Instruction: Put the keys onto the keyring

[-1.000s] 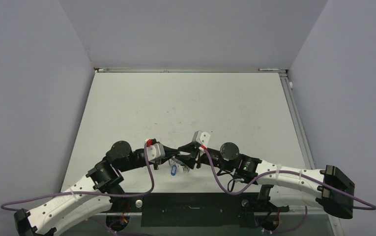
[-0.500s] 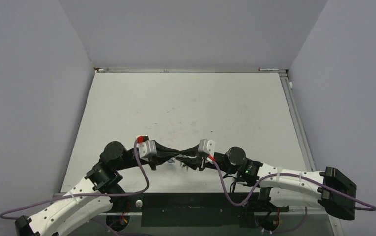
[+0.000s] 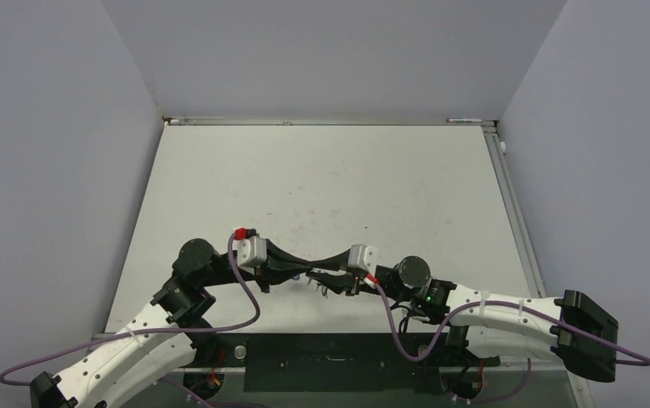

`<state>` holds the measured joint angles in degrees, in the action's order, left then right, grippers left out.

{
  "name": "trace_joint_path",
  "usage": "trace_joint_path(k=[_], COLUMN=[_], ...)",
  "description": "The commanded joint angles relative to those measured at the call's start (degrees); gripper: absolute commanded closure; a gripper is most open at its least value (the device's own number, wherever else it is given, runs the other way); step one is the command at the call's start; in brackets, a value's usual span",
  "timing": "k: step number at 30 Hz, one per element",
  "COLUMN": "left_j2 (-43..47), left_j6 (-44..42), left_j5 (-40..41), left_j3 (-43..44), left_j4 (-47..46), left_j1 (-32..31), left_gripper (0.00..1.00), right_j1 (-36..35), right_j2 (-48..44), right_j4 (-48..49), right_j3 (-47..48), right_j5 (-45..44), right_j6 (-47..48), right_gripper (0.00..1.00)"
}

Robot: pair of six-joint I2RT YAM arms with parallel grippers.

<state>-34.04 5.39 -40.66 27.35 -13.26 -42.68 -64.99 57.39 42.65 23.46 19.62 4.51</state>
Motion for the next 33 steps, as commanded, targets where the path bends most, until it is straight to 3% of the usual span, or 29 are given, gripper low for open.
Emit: trace_joint_path(k=[1, 12, 27, 30, 33], left_j2=[-0.20, -0.59, -0.72, -0.91, -0.85], left_j6=[1.58, 1.03, -1.40, -3.02, -4.76], left_j5=[-6.08, -6.13, -7.72, -8.89, -9.43], left_j3=[1.00, 0.86, 0.45, 0.05, 0.23], left_j4=[-5.55, -5.55, -3.68, -2.69, -0.56], left_j1=[-0.30, -0.39, -0.41, -0.63, -0.82], left_gripper=[1.00, 1.00, 1.00, 1.00, 0.87], right_j1=[-0.04, -0.03, 0.17, 0.42, 0.82], right_j2=[-0.27, 0.23, 0.27, 0.27, -0.13], right_j4=[3.75, 1.82, 10.33, 11.42, 12.64], right_j3=[1.03, 3.40, 0.48, 0.15, -0.83], right_j5=[-0.97, -2.54, -0.80, 0.40, 0.94], right_j6=[1.11, -1.03, -2.36, -2.32, -2.13], right_gripper=[0.78, 0.68, 0.94, 0.95, 0.95])
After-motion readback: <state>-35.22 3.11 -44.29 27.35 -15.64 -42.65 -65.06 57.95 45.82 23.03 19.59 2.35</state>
